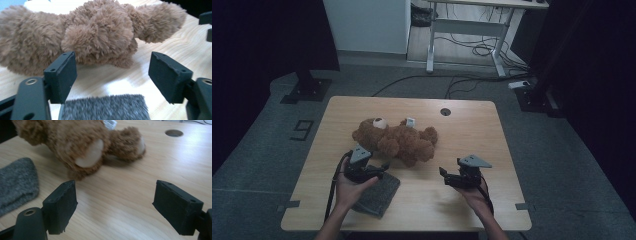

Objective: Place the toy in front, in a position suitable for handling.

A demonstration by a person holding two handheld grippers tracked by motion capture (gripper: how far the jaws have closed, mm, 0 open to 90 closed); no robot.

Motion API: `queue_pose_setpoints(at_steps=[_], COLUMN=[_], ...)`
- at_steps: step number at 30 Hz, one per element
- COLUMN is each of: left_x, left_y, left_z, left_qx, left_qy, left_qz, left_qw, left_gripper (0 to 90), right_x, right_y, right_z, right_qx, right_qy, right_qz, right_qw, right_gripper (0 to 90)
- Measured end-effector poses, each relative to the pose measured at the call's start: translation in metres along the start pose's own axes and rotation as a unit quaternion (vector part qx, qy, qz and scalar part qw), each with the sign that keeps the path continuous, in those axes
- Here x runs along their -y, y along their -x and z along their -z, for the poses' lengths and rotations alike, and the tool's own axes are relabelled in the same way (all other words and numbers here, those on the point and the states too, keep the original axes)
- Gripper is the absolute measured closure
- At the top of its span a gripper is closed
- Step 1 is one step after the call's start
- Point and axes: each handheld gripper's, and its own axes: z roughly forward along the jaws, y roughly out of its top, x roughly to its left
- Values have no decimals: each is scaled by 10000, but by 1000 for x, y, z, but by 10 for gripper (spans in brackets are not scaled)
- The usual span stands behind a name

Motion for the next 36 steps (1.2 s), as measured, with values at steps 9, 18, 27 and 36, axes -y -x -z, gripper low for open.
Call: queue_pose_setpoints(at_steps=[9,18,27,36], left_x=[-5,-7,-7,-7], left_y=[-5,-11,-6,-17], left_z=[-30,-52,-58,-49], left_qx=[-414,-474,-467,-154], left_qy=[-161,-161,-159,24], left_qz=[-195,-3,-123,99], left_qw=[9988,9987,9987,9998], left_gripper=[149,199,472,752], right_x=[-19,-29,-35,-34], right_y=[-20,-27,-30,-22], right_z=[-25,-56,-82,-84], right_qx=[-166,-246,-459,-457], right_qy=[-78,-171,-358,-470], right_qz=[232,174,361,194], right_qw=[9996,9994,9977,9977], right_gripper=[176,175,467,636])
